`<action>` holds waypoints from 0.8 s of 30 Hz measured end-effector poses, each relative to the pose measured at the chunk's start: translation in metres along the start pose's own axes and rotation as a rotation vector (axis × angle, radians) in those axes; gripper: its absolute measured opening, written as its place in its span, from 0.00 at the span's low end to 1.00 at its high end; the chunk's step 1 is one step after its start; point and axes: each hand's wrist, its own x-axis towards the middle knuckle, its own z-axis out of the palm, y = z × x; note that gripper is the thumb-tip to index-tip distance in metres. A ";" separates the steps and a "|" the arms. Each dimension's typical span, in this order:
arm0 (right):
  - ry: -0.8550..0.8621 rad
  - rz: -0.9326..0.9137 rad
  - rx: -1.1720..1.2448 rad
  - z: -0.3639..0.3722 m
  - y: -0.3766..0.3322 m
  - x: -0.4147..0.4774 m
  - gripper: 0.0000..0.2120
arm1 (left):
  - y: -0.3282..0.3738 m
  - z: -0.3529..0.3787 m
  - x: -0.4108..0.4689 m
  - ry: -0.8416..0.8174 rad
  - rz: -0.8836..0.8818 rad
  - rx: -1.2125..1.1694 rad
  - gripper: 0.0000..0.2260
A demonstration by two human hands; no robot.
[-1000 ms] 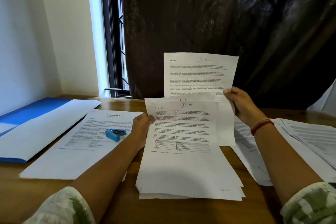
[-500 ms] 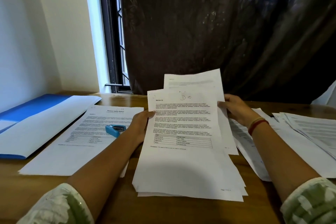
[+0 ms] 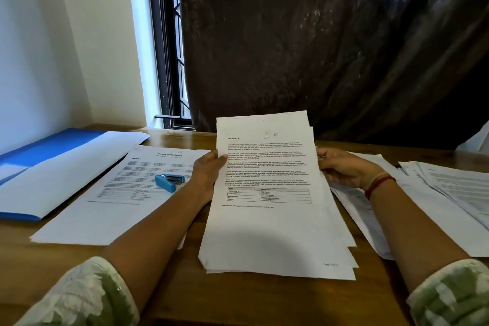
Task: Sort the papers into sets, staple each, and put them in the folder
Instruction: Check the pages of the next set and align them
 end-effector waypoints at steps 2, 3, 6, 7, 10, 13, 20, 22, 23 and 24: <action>-0.034 0.014 0.003 0.002 0.001 0.000 0.26 | 0.001 -0.001 -0.001 -0.009 0.009 -0.005 0.08; -0.034 0.009 0.006 0.003 0.002 -0.001 0.23 | 0.001 -0.001 0.000 -0.022 0.017 -0.026 0.08; 0.119 -0.051 0.065 0.005 0.002 -0.003 0.11 | 0.003 0.000 -0.001 -0.027 0.077 -0.084 0.07; 0.225 -0.090 0.098 0.004 0.001 -0.003 0.12 | 0.005 0.001 -0.003 -0.025 0.106 -0.076 0.07; 0.472 -0.189 0.089 0.002 -0.002 0.001 0.16 | 0.006 0.001 -0.004 -0.049 0.181 -0.052 0.07; 0.448 -0.185 -0.167 0.010 0.000 0.002 0.17 | 0.006 0.003 -0.004 -0.070 0.236 -0.044 0.07; 0.423 -0.196 -0.080 0.038 0.002 -0.004 0.11 | 0.005 0.004 -0.003 -0.127 0.189 -0.097 0.09; 0.460 -0.217 -0.063 0.035 0.002 -0.003 0.10 | 0.004 0.005 -0.003 -0.130 0.175 -0.105 0.09; 0.477 -0.218 -0.059 0.032 0.001 -0.001 0.08 | 0.004 0.005 -0.003 -0.128 0.168 -0.109 0.09; 0.488 -0.213 -0.043 0.029 0.000 0.001 0.07 | 0.004 0.005 -0.003 -0.123 0.160 -0.116 0.09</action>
